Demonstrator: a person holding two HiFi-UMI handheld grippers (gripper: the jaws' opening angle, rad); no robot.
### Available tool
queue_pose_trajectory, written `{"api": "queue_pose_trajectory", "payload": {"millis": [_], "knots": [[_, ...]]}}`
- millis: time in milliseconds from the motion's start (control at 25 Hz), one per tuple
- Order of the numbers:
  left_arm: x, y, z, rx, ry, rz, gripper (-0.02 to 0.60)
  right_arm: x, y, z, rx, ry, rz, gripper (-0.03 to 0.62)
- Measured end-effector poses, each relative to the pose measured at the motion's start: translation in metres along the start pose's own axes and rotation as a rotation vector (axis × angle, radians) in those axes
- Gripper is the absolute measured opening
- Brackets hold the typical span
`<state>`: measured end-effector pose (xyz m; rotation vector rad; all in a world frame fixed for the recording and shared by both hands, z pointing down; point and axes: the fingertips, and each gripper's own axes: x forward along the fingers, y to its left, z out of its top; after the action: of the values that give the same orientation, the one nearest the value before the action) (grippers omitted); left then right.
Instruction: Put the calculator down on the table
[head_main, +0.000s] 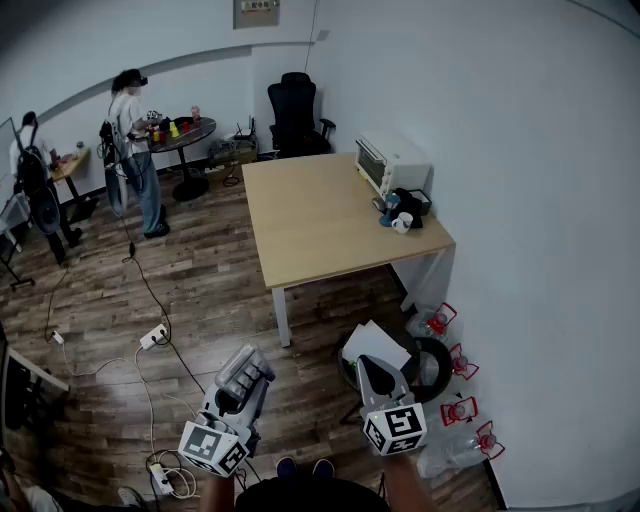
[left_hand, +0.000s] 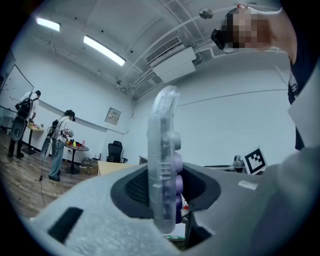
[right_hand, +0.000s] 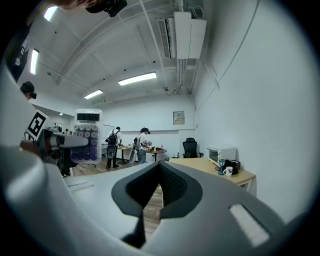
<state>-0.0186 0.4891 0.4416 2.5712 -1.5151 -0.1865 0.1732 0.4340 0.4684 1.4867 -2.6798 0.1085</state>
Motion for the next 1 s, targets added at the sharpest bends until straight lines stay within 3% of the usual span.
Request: {"api": "queue_pose_trajectory", "payload": {"millis": [240, 480, 1000], "knots": [[-0.006, 0.012, 0.003, 0.017, -0.012, 0.005, 0.130, 0.003, 0.007, 0.007, 0.051, -0.063, -0.002, 0.009], [-0.011, 0.022, 0.006, 0.043, -0.022, 0.027, 0.130, 0.003, 0.011, 0.005, 0.058, -0.062, -0.011, 0.009], [-0.026, 0.066, 0.013, 0.044, -0.050, -0.011, 0.130, 0.017, 0.027, 0.000, 0.074, -0.069, -0.060, 0.009]]}}
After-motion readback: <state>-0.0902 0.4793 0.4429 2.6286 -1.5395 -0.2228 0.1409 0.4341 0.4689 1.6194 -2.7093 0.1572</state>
